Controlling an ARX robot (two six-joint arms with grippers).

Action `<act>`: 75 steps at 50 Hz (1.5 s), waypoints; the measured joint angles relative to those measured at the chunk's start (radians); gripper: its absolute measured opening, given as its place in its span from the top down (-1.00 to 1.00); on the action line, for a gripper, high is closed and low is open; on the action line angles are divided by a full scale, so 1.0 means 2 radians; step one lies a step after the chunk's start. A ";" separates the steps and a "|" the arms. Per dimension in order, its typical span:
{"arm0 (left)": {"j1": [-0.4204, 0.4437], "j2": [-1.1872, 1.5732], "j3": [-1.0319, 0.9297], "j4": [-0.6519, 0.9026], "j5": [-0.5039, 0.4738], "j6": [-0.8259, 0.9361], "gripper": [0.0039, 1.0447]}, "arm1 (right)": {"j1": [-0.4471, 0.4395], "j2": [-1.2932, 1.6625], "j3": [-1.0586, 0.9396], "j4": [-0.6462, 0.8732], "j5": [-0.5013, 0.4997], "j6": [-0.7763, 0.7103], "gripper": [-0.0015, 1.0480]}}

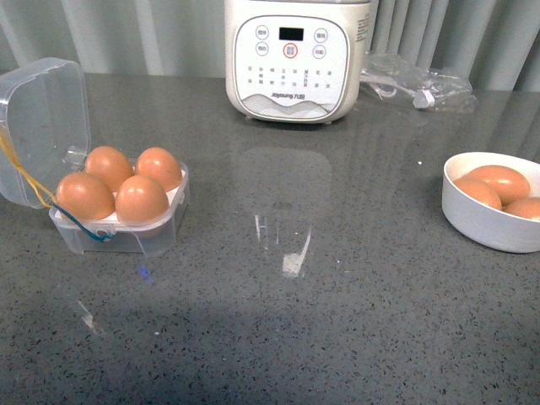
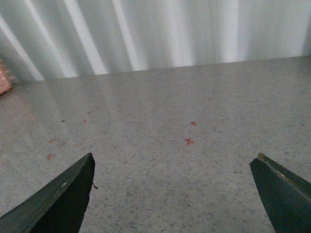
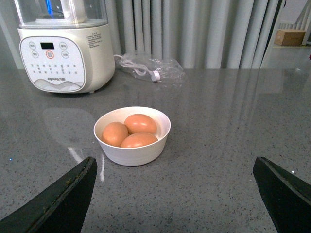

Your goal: Put egg into box

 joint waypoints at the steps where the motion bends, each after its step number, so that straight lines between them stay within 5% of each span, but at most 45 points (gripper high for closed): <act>1: -0.005 0.000 0.000 -0.002 0.002 0.001 -0.87 | 0.000 0.000 0.000 0.000 0.000 0.000 -0.86; 11: -0.058 -0.031 -0.003 -0.063 0.112 -0.003 -0.87 | 0.000 0.000 0.000 0.000 0.000 0.000 -0.86; 17: -0.052 -0.055 0.000 -0.102 0.106 -0.045 -0.87 | 0.000 0.000 0.000 0.000 0.000 0.000 -0.86; 24: 0.014 -0.106 0.015 -0.204 0.091 -0.166 -0.87 | 0.000 0.000 0.000 0.000 0.000 0.000 -0.86; 34: 0.028 -0.124 0.015 -0.212 0.089 -0.209 -0.87 | 0.000 0.000 0.000 0.000 0.000 0.000 -0.86; 39: 0.023 -0.127 -0.019 -0.135 0.145 -0.164 -0.54 | 0.000 0.000 0.000 0.000 0.000 0.000 -0.86; 51: -0.010 -0.214 -0.115 -0.121 0.118 -0.133 0.45 | 0.000 0.000 0.000 0.000 0.000 0.000 -0.86; 58: -0.020 -0.251 -0.141 -0.131 0.108 -0.130 0.86 | 0.000 0.000 0.000 0.000 0.000 0.000 -0.86; 75: -0.068 -0.350 -0.188 -0.184 0.063 -0.128 0.94 | 0.000 0.000 0.000 0.000 0.000 0.000 -0.86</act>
